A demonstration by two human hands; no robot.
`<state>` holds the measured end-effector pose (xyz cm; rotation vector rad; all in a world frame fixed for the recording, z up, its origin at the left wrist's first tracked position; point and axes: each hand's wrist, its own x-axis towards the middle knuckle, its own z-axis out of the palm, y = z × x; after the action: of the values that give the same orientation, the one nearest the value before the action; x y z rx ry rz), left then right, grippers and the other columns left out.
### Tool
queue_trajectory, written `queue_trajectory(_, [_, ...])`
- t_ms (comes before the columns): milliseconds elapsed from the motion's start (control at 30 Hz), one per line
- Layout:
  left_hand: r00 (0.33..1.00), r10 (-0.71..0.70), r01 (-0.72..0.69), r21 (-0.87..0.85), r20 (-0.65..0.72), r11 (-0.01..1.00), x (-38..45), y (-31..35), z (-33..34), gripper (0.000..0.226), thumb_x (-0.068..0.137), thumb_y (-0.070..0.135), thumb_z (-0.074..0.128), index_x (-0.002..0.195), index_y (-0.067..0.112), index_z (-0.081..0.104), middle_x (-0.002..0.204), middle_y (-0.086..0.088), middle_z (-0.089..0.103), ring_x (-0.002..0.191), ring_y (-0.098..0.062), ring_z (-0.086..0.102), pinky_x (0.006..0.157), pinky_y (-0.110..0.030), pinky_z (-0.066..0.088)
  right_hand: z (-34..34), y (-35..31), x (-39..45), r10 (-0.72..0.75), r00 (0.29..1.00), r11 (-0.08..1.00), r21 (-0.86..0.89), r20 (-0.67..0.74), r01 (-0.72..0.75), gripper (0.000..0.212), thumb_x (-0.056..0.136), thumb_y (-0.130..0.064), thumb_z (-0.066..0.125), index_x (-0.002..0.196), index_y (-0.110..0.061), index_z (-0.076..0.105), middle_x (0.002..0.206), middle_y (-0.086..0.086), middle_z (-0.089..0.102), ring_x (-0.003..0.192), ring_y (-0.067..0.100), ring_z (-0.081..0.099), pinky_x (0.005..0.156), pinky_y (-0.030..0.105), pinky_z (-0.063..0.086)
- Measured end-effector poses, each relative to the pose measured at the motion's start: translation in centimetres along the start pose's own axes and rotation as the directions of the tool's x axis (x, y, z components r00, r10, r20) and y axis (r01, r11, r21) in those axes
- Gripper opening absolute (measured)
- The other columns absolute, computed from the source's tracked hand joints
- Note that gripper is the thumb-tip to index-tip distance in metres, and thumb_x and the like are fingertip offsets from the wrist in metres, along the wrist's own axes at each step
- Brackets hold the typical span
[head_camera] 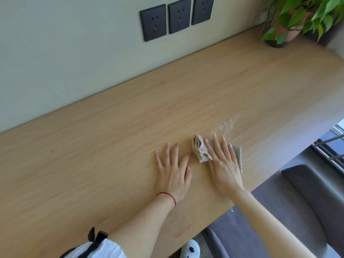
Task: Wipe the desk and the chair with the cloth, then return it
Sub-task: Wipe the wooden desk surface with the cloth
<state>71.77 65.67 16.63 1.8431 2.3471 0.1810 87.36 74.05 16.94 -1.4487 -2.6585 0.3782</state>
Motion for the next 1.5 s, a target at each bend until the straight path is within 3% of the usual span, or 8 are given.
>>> queue_trajectory(233, [1.000,-0.025,0.024,-0.054,-0.001,0.998,0.1,0.0,0.3,0.049,0.090,0.039,0.025,0.138,0.037,0.037,0.155,-0.006,0.027,0.145,-0.031,0.014,0.112,-0.064,0.011,-1.8,3.1,12.0,0.181,0.983,0.981,0.080,-0.018,-0.179,0.054,0.099,-0.020,0.040,0.150,-0.030,0.024,0.163,0.004,-0.003,0.149,0.030,-0.008,0.121,0.048,-0.003])
queue_trajectory(367, [1.000,-0.026,0.025,-0.063,-0.005,0.998,0.0,0.0,0.2,0.049,0.089,0.038,0.025,0.136,0.037,0.039,0.154,-0.005,0.028,0.145,-0.030,0.015,0.113,-0.063,0.012,-1.6,3.0,8.1,-0.062,0.998,0.998,0.018,-0.012,0.062,0.051,0.099,-0.034,0.041,0.147,-0.036,0.026,0.161,-0.003,0.017,0.150,0.024,0.003,0.121,0.051,-0.001])
queue_trajectory(533, [1.000,-0.029,0.029,-0.061,0.001,0.998,-0.1,0.1,0.0,0.049,0.089,0.037,0.027,0.135,0.037,0.041,0.153,-0.005,0.032,0.144,-0.030,0.019,0.112,-0.063,0.014,-3.3,4.9,5.5,-0.271,0.942,0.946,-0.127,0.197,0.299,0.058,0.092,-0.060,-0.001,0.148,-0.044,0.003,0.161,-0.012,0.003,0.150,0.020,-0.002,0.121,0.051,0.005])
queue_trajectory(767, [1.000,-0.022,0.021,-0.052,-0.004,0.998,0.2,0.0,0.3,0.048,0.088,0.036,0.031,0.135,0.037,0.041,0.152,-0.005,0.034,0.143,-0.030,0.021,0.111,-0.063,0.016,-3.6,8.1,11.2,-0.528,0.820,0.808,-0.166,0.222,0.565,0.048,0.103,-0.036,0.028,0.149,-0.036,0.019,0.160,-0.007,0.014,0.149,0.024,0.006,0.122,0.042,0.008])
queue_trajectory(1000, [1.000,-0.021,0.020,-0.069,-0.008,0.997,0.2,0.0,0.1,0.049,0.088,0.034,0.032,0.135,0.036,0.043,0.151,-0.005,0.035,0.143,-0.030,0.022,0.111,-0.061,0.014,-2.8,9.5,13.0,-0.118,0.990,0.992,-0.051,-0.075,0.114,0.049,0.103,-0.037,0.031,0.150,-0.025,0.023,0.162,-0.002,0.012,0.150,0.020,0.004,0.123,0.036,0.007])
queue_trajectory(1200, [1.000,-0.025,0.025,-0.074,0.008,0.997,0.1,0.1,-0.2,0.049,0.087,0.033,0.032,0.135,0.034,0.045,0.150,-0.006,0.037,0.142,-0.031,0.024,0.111,-0.062,0.018,-3.6,9.4,10.2,-0.272,0.960,0.956,0.096,-0.064,0.277,0.046,0.097,-0.025,0.052,0.141,-0.013,0.045,0.151,0.001,0.040,0.144,0.021,0.030,0.116,0.043,0.031])
queue_trajectory(1367, [1.000,-0.026,0.026,-0.084,0.011,0.996,0.1,0.2,-0.3,0.049,0.087,0.032,0.033,0.134,0.035,0.045,0.150,-0.005,0.037,0.141,-0.030,0.025,0.110,-0.061,0.018,-4.9,14.0,4.8,-0.353,0.933,0.927,0.106,-0.077,0.360,0.044,0.101,-0.033,0.035,0.133,-0.011,0.055,0.144,0.002,0.048,0.136,0.023,0.042,0.112,0.042,0.037])
queue_trajectory(1500, [0.999,-0.025,0.026,-0.060,0.027,0.998,0.2,0.3,-0.4,0.050,0.087,0.033,0.033,0.136,0.035,0.043,0.151,-0.005,0.035,0.142,-0.031,0.024,0.110,-0.062,0.019,-5.5,18.6,4.8,-0.104,0.987,0.993,0.042,-0.126,0.110,0.053,0.101,-0.038,0.027,0.139,-0.006,0.046,0.146,0.017,0.043,0.136,0.038,0.039,0.109,0.060,0.035])
